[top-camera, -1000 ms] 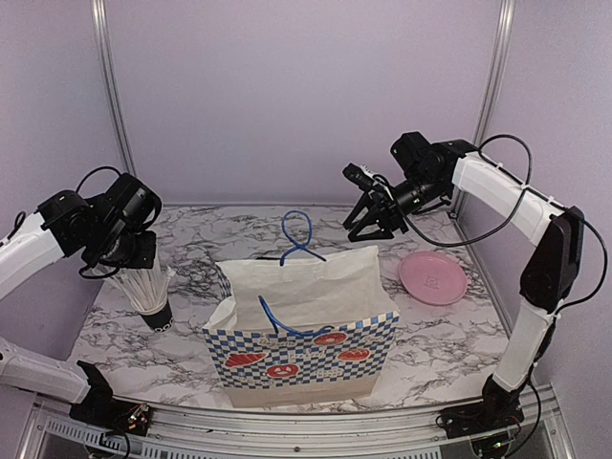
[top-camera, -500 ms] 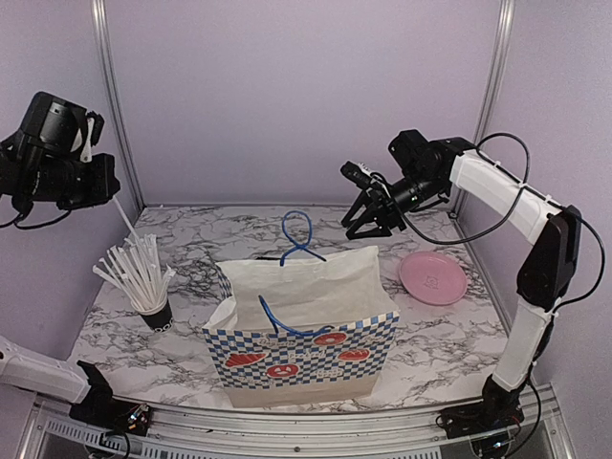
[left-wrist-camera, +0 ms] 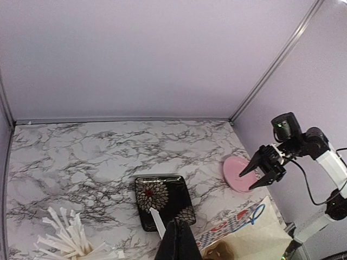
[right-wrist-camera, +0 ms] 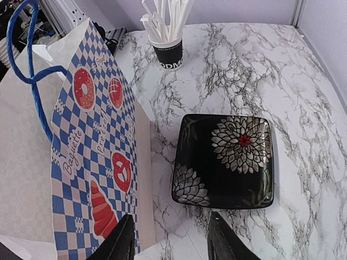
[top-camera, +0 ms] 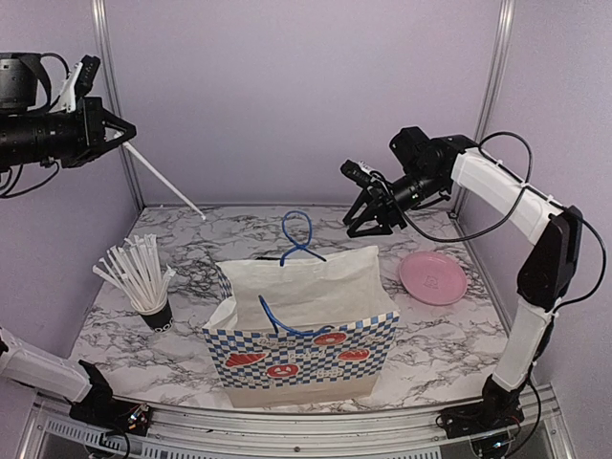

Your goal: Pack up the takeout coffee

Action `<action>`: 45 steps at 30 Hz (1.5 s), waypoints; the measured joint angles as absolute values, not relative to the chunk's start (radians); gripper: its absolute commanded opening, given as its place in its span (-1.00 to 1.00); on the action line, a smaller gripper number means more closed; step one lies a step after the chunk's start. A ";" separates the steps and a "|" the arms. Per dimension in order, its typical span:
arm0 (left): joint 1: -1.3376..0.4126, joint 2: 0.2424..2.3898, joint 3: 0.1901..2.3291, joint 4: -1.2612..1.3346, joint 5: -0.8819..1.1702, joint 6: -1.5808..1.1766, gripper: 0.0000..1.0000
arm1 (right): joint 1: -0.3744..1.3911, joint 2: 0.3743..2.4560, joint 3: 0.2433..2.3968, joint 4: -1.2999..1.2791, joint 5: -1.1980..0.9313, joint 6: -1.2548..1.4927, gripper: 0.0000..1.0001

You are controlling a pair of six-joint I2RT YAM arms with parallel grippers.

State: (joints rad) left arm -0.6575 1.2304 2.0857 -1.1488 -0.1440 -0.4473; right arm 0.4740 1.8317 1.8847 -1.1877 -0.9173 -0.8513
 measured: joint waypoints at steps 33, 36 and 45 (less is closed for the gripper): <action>-1.017 1.435 1.847 -0.781 0.261 -0.440 -0.07 | 0.474 1.816 1.879 -1.172 -0.852 -0.781 -0.03; -1.022 1.482 1.831 -0.783 0.254 -0.426 0.19 | 0.474 1.813 1.874 -1.166 -0.848 -0.781 0.04; -1.023 1.468 1.821 -0.784 -0.021 -0.266 0.86 | 0.457 1.762 1.856 -1.115 -0.744 -0.724 0.31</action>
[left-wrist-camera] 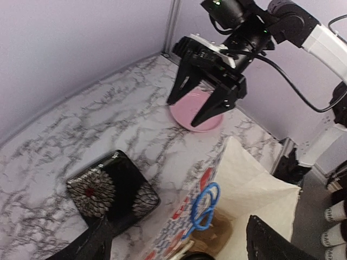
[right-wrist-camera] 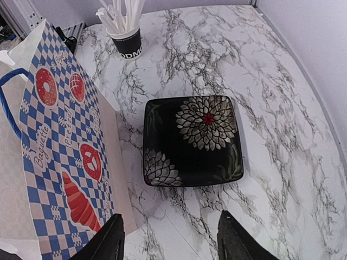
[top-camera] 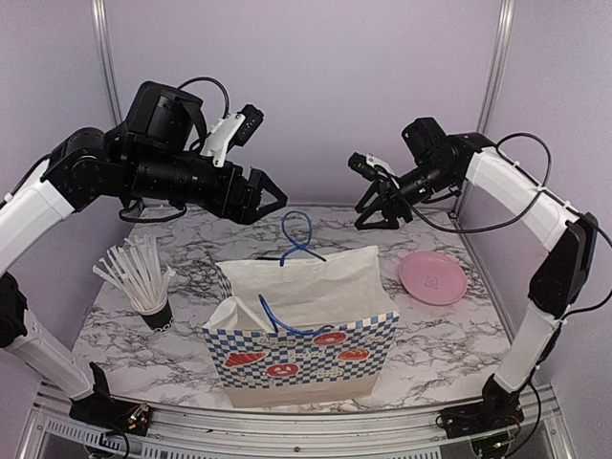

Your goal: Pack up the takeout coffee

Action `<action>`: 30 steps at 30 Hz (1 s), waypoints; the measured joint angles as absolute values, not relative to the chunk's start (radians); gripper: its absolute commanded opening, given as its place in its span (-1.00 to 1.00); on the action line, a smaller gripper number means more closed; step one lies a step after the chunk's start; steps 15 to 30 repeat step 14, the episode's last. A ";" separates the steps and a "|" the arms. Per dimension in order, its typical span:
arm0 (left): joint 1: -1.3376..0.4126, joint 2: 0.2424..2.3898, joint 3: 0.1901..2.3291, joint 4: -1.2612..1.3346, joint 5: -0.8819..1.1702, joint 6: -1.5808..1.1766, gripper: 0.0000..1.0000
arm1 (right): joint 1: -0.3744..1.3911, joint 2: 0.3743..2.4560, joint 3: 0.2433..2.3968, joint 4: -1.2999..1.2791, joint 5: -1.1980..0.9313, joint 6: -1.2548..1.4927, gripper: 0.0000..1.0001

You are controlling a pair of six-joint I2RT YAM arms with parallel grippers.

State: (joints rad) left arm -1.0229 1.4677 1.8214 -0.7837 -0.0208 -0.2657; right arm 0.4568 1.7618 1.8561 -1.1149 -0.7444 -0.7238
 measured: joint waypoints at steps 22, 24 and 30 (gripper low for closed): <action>-0.831 1.299 1.503 -0.625 -0.765 -0.166 0.98 | 0.253 1.395 1.516 -0.593 -0.354 -0.381 0.97; -0.831 1.299 1.503 -0.625 -0.765 -0.166 0.98 | 0.253 1.395 1.516 -0.593 -0.354 -0.381 0.97; -0.831 1.299 1.503 -0.625 -0.765 -0.166 0.98 | 0.253 1.395 1.516 -0.593 -0.354 -0.381 0.97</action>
